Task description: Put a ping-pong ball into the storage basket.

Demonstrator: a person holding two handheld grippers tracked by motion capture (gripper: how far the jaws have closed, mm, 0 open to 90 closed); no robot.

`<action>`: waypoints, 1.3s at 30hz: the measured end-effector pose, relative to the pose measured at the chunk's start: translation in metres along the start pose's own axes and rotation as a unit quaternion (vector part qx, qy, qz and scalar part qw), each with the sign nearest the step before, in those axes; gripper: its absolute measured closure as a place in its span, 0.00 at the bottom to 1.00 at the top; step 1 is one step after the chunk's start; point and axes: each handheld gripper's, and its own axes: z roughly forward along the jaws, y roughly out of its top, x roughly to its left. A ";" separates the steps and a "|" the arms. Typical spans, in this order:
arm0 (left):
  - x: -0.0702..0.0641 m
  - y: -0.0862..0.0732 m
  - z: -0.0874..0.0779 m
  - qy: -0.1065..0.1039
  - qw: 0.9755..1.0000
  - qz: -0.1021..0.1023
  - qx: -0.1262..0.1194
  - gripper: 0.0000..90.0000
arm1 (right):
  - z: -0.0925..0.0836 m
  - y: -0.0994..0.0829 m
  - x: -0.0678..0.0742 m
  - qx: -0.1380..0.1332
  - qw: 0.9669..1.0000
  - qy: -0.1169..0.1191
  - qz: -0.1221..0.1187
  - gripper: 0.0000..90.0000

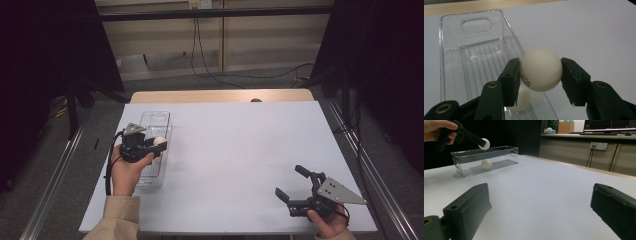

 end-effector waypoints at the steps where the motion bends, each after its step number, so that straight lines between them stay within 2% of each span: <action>1: 0.001 0.000 -0.001 0.001 1.000 0.002 0.001 0.57 | 0.000 0.000 0.000 0.000 1.000 0.000 0.000 0.02; 14: 0.007 -0.007 -0.004 0.017 1.000 -0.003 -0.001 0.57 | 0.000 0.000 0.001 0.000 1.000 0.002 0.000 0.02; 16: 0.008 -0.008 -0.004 0.021 1.000 0.001 0.002 0.57 | 0.000 0.000 0.001 0.000 1.000 0.001 0.001 0.02; 21: 0.010 -0.011 -0.005 0.025 1.000 -0.004 -0.006 0.57 | 0.000 0.000 0.001 0.001 1.000 0.002 0.000 0.02; 29: 0.011 -0.014 -0.003 0.030 1.000 0.002 0.002 0.57 | 0.000 0.000 0.001 0.001 1.000 0.002 0.000 0.02; 39: 0.013 -0.016 -0.003 0.038 0.999 0.007 -0.001 0.56 | 0.000 0.000 0.001 0.000 1.000 0.002 0.000 0.02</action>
